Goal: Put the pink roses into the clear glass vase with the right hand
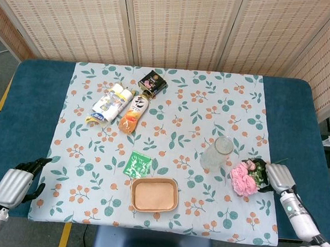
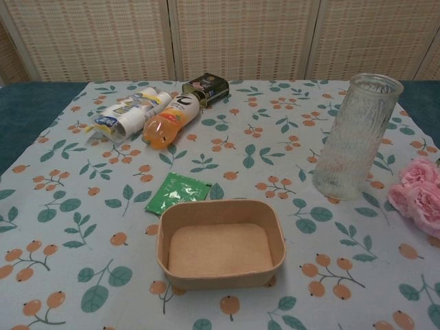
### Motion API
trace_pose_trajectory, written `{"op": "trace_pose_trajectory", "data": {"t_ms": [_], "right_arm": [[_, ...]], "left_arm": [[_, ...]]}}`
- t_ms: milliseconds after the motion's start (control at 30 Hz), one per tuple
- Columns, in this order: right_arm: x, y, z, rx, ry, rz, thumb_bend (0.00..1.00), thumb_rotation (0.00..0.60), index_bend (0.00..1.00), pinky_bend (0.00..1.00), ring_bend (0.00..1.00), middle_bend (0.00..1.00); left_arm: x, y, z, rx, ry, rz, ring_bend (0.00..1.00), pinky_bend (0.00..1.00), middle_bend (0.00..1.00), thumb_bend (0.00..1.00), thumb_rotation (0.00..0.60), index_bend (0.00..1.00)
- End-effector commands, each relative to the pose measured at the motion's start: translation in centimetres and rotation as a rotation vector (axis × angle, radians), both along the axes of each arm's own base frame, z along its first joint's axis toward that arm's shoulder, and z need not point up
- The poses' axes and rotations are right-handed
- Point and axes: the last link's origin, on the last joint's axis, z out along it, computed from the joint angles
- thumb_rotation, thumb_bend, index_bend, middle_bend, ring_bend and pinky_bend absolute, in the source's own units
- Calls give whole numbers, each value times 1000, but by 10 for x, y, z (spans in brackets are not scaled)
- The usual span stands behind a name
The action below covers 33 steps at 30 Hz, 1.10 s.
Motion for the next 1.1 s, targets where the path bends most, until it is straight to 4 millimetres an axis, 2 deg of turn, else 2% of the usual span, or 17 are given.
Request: {"op": "trace_pose_trajectory", "data": {"t_ms": [33, 100, 167, 300, 533, 633, 733, 900, 1100], "right_arm": [[1, -1, -6, -10, -30, 22, 94, 600, 564, 1000, 958, 809], [1, -2, -7, -25, -44, 33, 227, 600, 704, 1000, 964, 821], [3, -1, -7, -43, -69, 47, 343, 600, 783, 1000, 966, 827], [15, 8, -2, -64, -153, 104, 495, 600, 866, 1000, 972, 837], [65, 67, 26, -7, -439, 308, 522, 600, 870, 1000, 973, 839], [89, 79, 40, 34, -533, 327, 533, 600, 870, 1000, 973, 839], [118, 81, 53, 51, -620, 294, 544, 600, 870, 1000, 973, 839], [165, 74, 75, 40, -702, 263, 554, 600, 870, 1000, 974, 839], [211, 52, 94, -57, -790, 290, 563, 600, 870, 1000, 974, 839]], "left_arm": [[0, 0, 0, -1, 0, 0, 302, 381, 189, 422, 600, 141], [0, 0, 0, -2, 1, 0, 302, 381, 189, 422, 600, 141], [0, 0, 0, -2, 2, -1, 302, 381, 189, 422, 600, 141], [0, 0, 0, -3, 1, -1, 302, 381, 189, 421, 600, 141], [0, -1, 3, 13, -12, 4, 302, 381, 190, 422, 600, 141], [1, -1, 4, 14, -16, 2, 302, 381, 189, 422, 600, 141], [1, -2, 4, 12, -16, 1, 303, 382, 190, 422, 600, 141], [0, -1, 3, 5, -13, 6, 302, 381, 190, 422, 600, 141], [0, 0, 1, -3, -9, 11, 302, 381, 190, 422, 600, 143]]}}
